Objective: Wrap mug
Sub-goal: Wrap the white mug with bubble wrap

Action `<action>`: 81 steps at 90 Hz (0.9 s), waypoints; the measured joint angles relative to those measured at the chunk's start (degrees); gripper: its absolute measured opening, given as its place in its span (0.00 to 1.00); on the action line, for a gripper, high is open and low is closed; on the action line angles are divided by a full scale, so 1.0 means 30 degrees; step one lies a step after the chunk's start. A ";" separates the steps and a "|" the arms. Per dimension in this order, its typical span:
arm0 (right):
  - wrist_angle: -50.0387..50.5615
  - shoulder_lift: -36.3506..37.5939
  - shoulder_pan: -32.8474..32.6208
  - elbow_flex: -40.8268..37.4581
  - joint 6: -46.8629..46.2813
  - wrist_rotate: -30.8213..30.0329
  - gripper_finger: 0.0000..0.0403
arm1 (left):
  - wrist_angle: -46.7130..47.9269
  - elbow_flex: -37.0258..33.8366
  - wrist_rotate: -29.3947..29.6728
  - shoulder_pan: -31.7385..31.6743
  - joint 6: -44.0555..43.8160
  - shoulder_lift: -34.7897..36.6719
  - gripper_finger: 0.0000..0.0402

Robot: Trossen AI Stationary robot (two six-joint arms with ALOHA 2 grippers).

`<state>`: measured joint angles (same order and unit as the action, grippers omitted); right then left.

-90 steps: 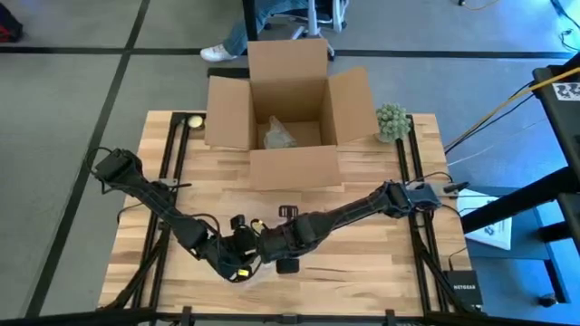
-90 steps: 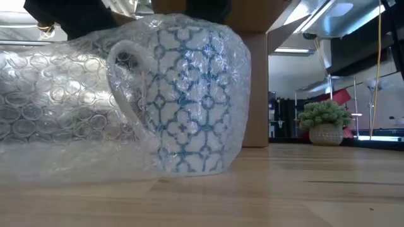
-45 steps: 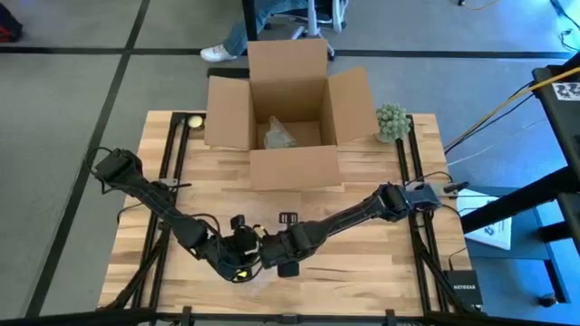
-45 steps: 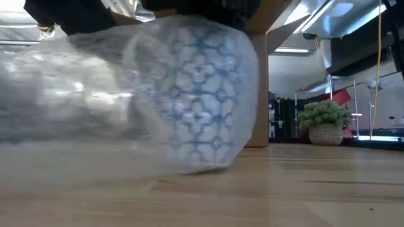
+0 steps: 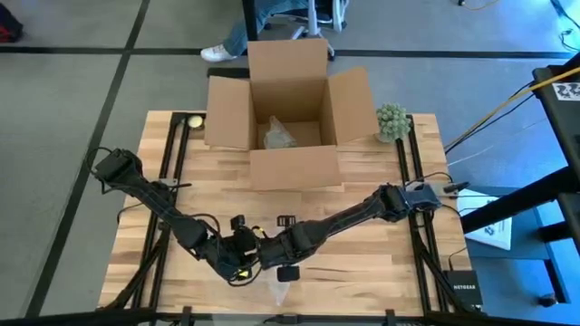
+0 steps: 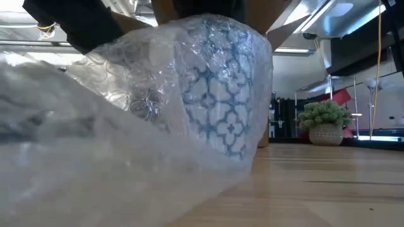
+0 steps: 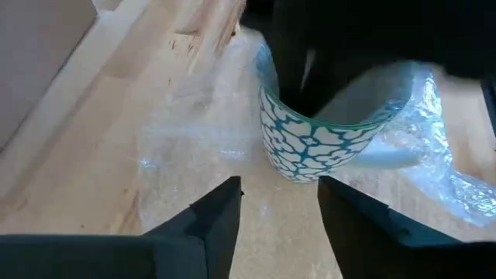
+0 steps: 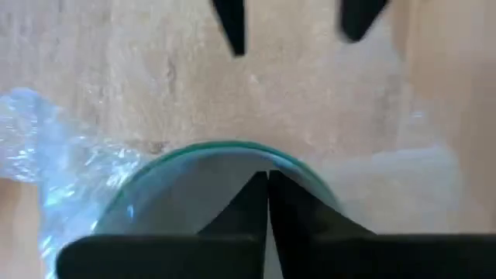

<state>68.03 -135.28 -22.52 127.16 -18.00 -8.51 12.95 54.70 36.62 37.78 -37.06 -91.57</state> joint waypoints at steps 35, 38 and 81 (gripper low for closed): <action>0.5068 0.0915 -0.0854 0.2075 -0.0521 -0.0949 0.00 | 0.0088 0.0000 -0.1572 0.0000 -0.0062 0.0000 0.39; 0.5667 0.1058 -0.1069 0.2075 -0.0897 -0.1577 0.00 | 0.0125 0.0000 -0.1880 0.0007 -0.0098 0.0004 0.39; 0.7029 0.2623 -0.4233 0.1704 -0.5005 -0.6717 0.00 | 0.6946 0.0015 -0.6059 0.1102 -0.7361 0.0816 0.39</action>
<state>89.12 -127.42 -35.22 132.27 -33.01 -28.66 33.79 54.74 18.45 41.09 -59.14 -89.12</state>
